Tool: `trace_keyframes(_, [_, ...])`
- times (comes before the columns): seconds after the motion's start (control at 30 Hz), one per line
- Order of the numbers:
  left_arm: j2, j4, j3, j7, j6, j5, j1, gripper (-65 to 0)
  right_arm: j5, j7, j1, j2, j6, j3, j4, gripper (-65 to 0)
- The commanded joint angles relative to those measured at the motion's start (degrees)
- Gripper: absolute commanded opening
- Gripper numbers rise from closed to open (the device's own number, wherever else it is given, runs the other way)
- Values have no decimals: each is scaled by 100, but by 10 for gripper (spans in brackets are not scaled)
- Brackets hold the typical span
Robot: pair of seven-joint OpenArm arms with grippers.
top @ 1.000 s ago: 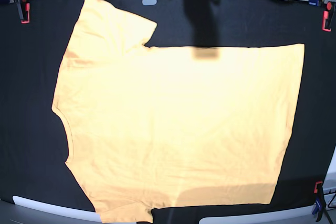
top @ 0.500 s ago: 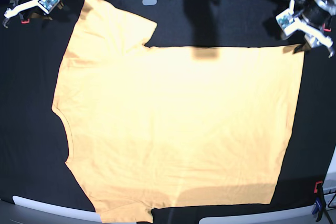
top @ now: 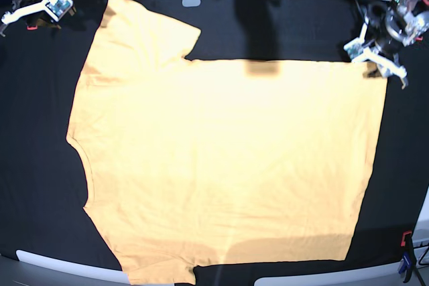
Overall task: Layout the t-shirt on the table in an organized manner, then fold the t-shirt properly
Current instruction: 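Move both grippers down toward the shirt's shoulder corners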
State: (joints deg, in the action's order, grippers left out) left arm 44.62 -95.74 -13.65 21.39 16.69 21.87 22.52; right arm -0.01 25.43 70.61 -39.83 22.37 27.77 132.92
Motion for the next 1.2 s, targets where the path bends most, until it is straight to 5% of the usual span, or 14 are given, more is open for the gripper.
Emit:
trace_keyframes(0.0, [98,55,-35,31,-17,24,-59,-381,-7,-74,7,-48,-94,50,90,-444])
trace_keyframes(0.37, [271,466,-173,-181,-11,22,-485,-402,-2,-50,-236,-48,-94,50,90,-444])
trace_keyframes(0.6, [319,466,-173,-468,-9,61,-472,-650,-7,-59,-236,-48,-92,50,90,-444])
trace_keyframes(1.0, [321,463,-173,-476,-13,367,-474,-650,-946,-743,-538,-160,52,-59,48,-364])
trace_keyframes(1.17, [319,463,-173,-496,-15,361,-472,-650,-1823,-758,-1167,-177,199,-876,-247,-364])
